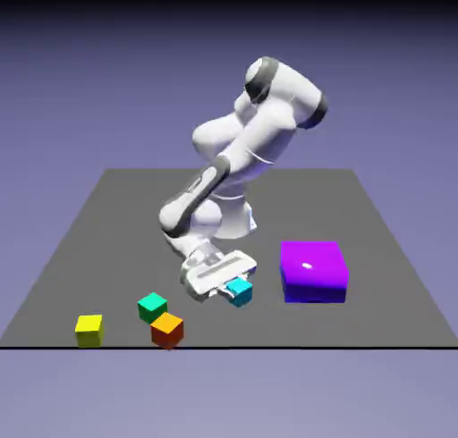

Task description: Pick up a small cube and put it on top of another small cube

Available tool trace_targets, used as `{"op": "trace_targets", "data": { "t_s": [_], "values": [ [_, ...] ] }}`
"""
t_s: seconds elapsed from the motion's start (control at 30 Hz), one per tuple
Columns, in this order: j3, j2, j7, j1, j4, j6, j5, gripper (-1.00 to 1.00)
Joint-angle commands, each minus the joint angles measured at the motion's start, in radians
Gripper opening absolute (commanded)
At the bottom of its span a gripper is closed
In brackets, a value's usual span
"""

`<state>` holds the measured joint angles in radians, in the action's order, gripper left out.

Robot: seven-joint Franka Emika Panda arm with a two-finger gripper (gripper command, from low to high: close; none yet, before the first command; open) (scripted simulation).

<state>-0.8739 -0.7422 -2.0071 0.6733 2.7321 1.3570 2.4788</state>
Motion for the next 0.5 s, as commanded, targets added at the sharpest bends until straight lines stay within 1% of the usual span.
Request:
{"op": "trace_targets", "data": {
  "t_s": [0.0, 0.37, 0.4, 0.47],
  "values": [
    [0.001, 0.023, -0.003, -0.036, 0.004, 0.022, 0.005, -1.0],
    [0.015, 0.264, -0.037, -0.424, 0.052, 0.251, 0.035, -1.0],
    [0.015, 0.264, -0.037, -0.424, 0.052, 0.251, 0.035, -1.0],
    [0.087, 0.193, -0.015, -0.44, -0.02, 0.255, 0.106, -1.0]
  ]
}}
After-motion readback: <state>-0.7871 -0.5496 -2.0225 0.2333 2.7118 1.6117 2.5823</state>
